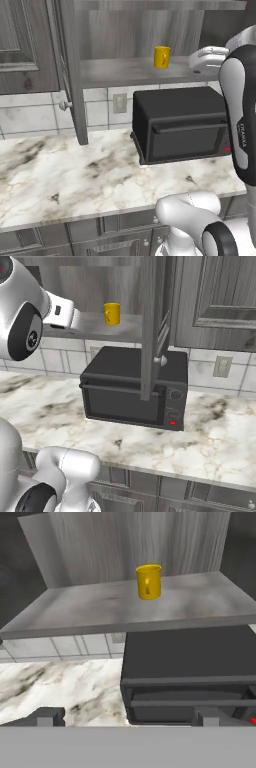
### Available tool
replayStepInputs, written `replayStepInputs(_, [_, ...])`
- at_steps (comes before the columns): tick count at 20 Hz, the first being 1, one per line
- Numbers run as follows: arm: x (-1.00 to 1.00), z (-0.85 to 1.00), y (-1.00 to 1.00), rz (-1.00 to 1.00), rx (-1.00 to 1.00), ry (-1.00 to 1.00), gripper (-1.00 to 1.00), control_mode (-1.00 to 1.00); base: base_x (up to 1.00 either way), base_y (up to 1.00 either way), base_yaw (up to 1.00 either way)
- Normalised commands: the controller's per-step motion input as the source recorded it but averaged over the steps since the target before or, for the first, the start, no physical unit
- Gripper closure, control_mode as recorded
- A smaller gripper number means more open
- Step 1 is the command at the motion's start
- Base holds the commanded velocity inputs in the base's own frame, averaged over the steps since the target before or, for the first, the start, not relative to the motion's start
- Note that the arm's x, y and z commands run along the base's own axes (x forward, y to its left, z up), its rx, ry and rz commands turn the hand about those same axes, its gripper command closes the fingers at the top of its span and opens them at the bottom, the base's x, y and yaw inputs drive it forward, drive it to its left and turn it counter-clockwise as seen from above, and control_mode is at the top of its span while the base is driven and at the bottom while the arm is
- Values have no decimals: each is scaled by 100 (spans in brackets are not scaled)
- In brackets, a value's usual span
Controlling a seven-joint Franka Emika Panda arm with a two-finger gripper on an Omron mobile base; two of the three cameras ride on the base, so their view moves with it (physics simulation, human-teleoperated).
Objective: There is a tray on the dining counter. Grab the cup, mug, and pitcher and place them on the tray. The pitcher may be placed next to the tray if it cannot fit the tray.
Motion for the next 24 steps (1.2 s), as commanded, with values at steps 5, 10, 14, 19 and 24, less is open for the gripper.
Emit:
replayStepInputs(5, [23, 0, 0, -1, -8, -2, -100, -100, 0, 0, 0])
replayStepInputs(10, [23, -2, -1, -7, -12, 0, -100, -100, 0, 0, 0])
replayStepInputs(14, [12, 0, -9, 0, 0, 5, -100, -100, 0, 0, 0])
replayStepInputs(19, [17, 0, -3, 0, 0, 2, -100, -100, 0, 0, 0])
replayStepInputs(24, [35, 0, 0, 0, 0, 0, -100, -100, 0, 0, 0])
